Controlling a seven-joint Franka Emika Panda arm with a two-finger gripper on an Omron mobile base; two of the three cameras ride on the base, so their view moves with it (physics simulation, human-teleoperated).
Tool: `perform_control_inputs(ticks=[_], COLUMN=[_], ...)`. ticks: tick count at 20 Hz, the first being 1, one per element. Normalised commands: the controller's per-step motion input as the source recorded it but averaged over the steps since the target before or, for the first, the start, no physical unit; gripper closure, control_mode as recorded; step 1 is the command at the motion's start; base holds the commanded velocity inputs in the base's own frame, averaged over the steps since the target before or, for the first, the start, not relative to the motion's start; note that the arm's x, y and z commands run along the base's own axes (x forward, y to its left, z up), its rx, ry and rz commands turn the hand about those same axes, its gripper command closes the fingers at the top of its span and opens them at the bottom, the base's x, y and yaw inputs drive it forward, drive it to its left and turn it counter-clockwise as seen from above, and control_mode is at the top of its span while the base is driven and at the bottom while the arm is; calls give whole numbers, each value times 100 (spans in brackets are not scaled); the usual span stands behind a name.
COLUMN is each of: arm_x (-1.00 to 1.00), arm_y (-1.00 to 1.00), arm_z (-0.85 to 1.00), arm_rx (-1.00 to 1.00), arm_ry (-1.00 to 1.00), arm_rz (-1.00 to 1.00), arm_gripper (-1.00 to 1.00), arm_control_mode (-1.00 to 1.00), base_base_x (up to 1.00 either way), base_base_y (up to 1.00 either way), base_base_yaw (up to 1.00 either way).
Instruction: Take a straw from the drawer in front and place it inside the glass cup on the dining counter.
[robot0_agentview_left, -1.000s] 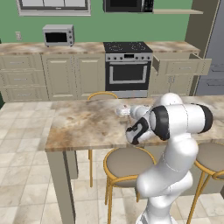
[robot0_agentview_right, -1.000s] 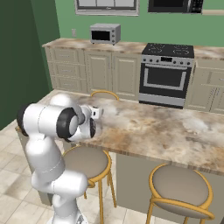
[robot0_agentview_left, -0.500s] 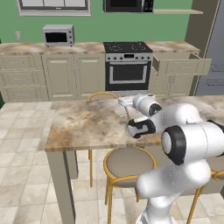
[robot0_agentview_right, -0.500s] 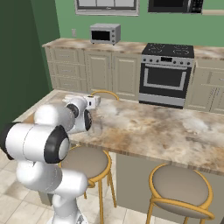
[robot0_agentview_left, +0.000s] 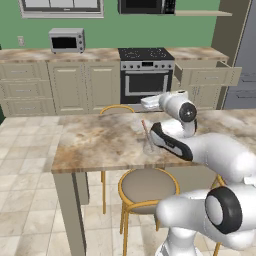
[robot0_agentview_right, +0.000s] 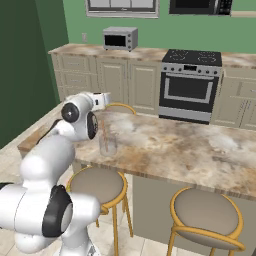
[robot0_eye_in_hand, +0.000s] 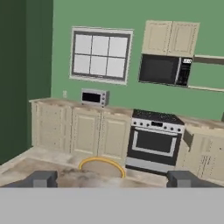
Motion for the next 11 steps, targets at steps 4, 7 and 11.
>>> perform_control_inputs(ticks=[4,7,11], arm_x=[-68,-63,-59], arm_y=[-6,-8,-11], arm_z=[84,51,10], arm_rx=[-16,-16,-15], arm_ry=[25,36,40], arm_rz=[-10,-12,-12], arm_gripper=[-100,-100,-100], arm_control_mode=[-100,-100,-100], base_base_x=[0,0,0], base_base_y=[0,0,0], base_base_yaw=[0,0,0])
